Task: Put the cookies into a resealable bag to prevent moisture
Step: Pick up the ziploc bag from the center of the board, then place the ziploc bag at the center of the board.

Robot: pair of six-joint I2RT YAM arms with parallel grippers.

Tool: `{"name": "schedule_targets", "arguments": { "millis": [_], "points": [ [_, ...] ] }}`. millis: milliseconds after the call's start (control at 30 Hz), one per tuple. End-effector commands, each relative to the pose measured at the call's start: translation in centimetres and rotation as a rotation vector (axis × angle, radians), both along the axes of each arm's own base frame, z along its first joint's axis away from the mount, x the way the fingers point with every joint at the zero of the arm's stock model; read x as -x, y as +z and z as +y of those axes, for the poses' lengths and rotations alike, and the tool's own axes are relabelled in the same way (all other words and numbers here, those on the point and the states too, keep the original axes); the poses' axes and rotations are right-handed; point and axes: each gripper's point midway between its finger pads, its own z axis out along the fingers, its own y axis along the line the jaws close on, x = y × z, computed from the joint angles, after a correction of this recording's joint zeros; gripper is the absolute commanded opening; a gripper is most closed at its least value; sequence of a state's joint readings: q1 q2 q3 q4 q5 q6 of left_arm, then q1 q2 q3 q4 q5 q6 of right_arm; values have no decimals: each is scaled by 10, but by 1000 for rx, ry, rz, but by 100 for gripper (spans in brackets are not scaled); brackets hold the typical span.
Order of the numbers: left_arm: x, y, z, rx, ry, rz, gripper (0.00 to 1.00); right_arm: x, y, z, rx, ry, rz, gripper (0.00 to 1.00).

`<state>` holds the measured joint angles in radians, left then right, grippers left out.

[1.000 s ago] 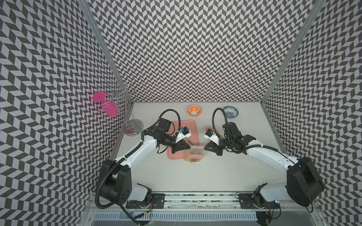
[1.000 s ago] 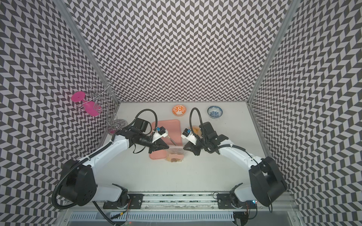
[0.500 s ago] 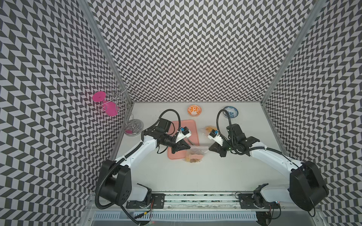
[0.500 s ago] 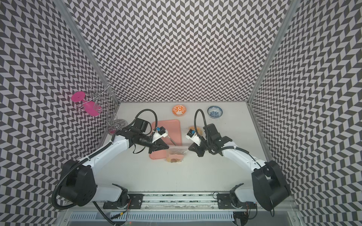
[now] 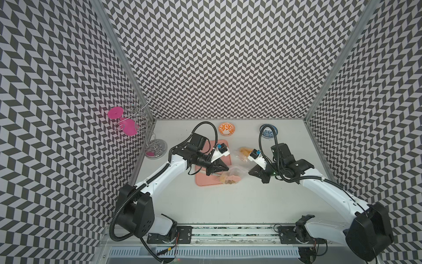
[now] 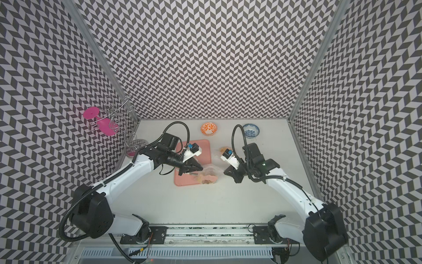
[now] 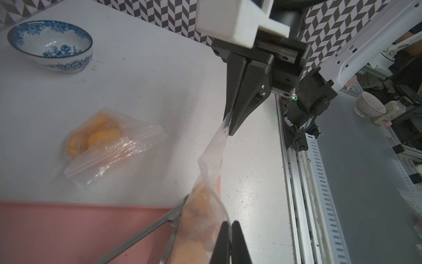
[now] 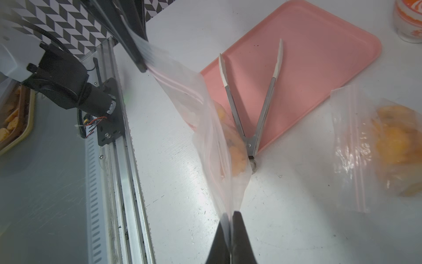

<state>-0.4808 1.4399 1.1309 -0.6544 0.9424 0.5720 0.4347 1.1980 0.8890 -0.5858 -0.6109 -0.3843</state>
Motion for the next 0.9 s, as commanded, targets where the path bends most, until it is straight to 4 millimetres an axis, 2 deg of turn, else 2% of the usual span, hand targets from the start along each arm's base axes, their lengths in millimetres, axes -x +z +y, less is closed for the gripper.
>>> {"name": "schedule_targets", "arguments": {
  "millis": [0,100,167,300,367,433,500,567,600,667,767,867],
  "points": [
    [2,16,-15,54,-42,3,0,-11,15,-25,81,-97,-64,0],
    [0,20,-26,84,-76,0,0,-21,24,-43,127,-192,-91,0],
    [3,18,-35,95,-110,20,0,-18,26,-48,167,-186,-104,0],
    [14,-1,-52,98,-172,19,0,-18,19,-68,278,-212,-156,1],
    [13,-13,-57,115,-177,13,0,-16,15,-70,298,-199,-167,3],
    [7,-24,-60,116,-151,6,0,-11,9,-67,320,-157,-174,9],
    [4,-30,-62,133,-146,-12,0,-1,-13,-66,394,-107,-153,17],
    [2,-37,-62,146,-142,-17,0,8,-34,-65,489,-59,-159,29],
    [1,-40,-63,145,-143,-15,0,9,-36,-65,506,-51,-167,35],
    [-3,-47,-64,135,-140,-11,0,5,-24,-56,467,-50,-192,44],
    [-5,-52,-64,140,-148,5,0,-2,5,-29,329,-9,-263,52],
    [-2,-54,-64,140,-172,18,0,-12,19,-11,228,1,-360,60]
  ]
}}
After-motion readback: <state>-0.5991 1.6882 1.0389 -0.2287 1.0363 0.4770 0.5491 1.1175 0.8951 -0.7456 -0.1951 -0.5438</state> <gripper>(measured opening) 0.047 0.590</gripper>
